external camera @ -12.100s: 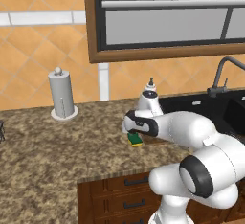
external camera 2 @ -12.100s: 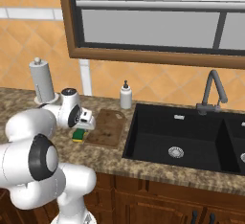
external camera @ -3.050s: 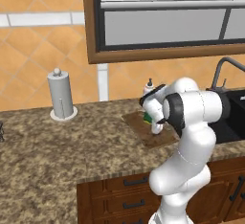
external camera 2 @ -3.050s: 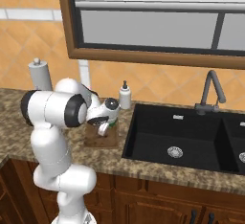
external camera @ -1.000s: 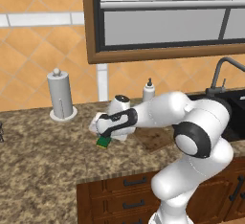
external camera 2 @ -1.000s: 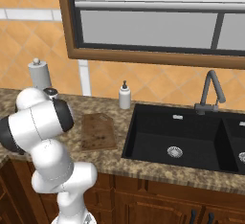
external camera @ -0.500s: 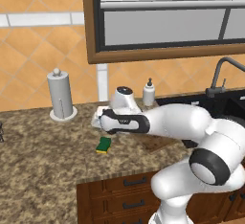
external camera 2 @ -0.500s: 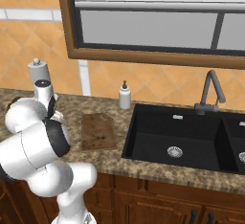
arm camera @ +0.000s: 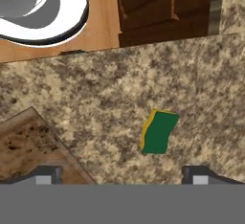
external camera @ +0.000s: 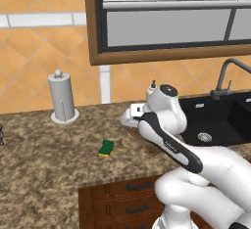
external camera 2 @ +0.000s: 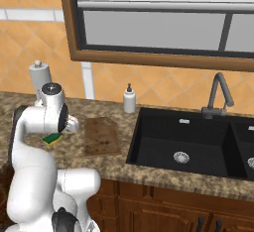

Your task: Pick up the sponge from the counter and clean the cutting board by briefly scrubbing or pressing down on the cutting board. Once finished, release the sponge.

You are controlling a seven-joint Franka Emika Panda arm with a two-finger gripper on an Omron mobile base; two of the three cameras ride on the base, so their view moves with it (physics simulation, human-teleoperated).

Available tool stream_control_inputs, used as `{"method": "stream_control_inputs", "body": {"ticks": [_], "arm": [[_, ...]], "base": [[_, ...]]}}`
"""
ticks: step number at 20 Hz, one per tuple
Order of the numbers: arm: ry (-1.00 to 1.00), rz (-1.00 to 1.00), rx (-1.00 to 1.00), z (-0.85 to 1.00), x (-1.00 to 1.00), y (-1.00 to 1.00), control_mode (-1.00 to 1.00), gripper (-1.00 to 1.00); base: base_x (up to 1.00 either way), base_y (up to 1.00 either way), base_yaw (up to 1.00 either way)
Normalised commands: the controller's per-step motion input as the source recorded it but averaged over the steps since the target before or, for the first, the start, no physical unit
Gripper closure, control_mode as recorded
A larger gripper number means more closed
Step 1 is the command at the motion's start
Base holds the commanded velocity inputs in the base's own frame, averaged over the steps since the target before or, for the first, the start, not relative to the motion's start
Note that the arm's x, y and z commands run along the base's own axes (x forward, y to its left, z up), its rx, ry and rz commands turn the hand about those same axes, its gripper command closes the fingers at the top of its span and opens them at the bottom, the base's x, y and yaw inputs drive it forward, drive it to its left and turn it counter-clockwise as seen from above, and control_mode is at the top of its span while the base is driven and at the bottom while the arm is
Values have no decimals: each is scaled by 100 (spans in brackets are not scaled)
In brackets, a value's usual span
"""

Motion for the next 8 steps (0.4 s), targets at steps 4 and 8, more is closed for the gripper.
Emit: {"method": "stream_control_inputs", "body": {"ticks": [4,8], "arm": [[-15,2,-4,100,-47,-46,-100,-100],[-14,1,-10,99,-65,-39,-100,-100]], "base": [[0,0,0],[0,0,0]]}}
